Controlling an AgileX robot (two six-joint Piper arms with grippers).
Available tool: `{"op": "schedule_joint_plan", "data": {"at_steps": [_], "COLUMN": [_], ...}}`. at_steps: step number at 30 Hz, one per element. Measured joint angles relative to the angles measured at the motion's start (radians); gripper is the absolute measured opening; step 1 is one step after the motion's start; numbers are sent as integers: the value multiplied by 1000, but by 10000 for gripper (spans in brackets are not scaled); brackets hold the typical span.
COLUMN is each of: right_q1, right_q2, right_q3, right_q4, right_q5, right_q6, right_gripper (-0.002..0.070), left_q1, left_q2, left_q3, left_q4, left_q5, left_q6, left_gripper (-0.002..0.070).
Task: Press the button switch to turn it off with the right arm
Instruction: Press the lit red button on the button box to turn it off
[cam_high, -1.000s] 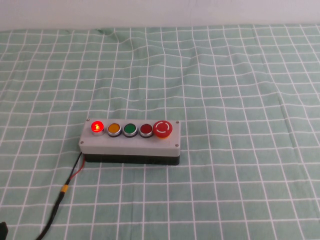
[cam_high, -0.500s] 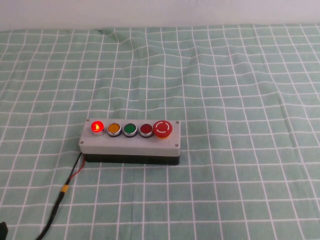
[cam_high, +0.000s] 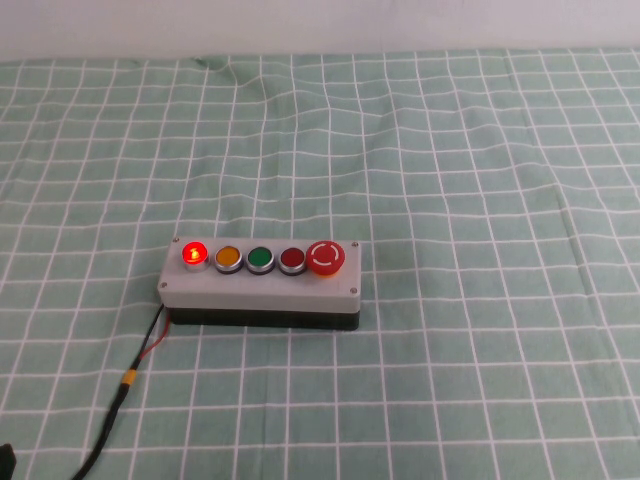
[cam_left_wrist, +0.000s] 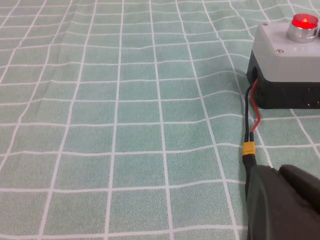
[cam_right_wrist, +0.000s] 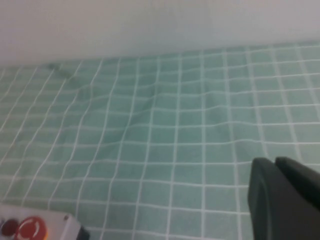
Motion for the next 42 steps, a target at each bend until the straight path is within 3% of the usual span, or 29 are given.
{"op": "schedule_joint_plan", "data": {"at_steps": [6, 17, 30, 42], "right_q1": [174, 464, 633, 672], "right_q2": [253, 695, 1116, 1278], "right_q3": [-158, -575, -1145, -1240], "right_q4": [117, 18, 4, 3], "right_q5": [46, 179, 411, 418], "right_q6": [-209, -232, -232, -232], "right_gripper": [-12, -12, -12, -12], "left_q1": [0, 0, 0, 0], "left_q2": [0, 0, 0, 0], "left_q3": [0, 0, 0, 0], "left_q4": [0, 0, 0, 0], "left_q5": [0, 0, 0, 0], "left_q6": [0, 0, 0, 0], "left_gripper": [-3, -3, -3, -3]}}
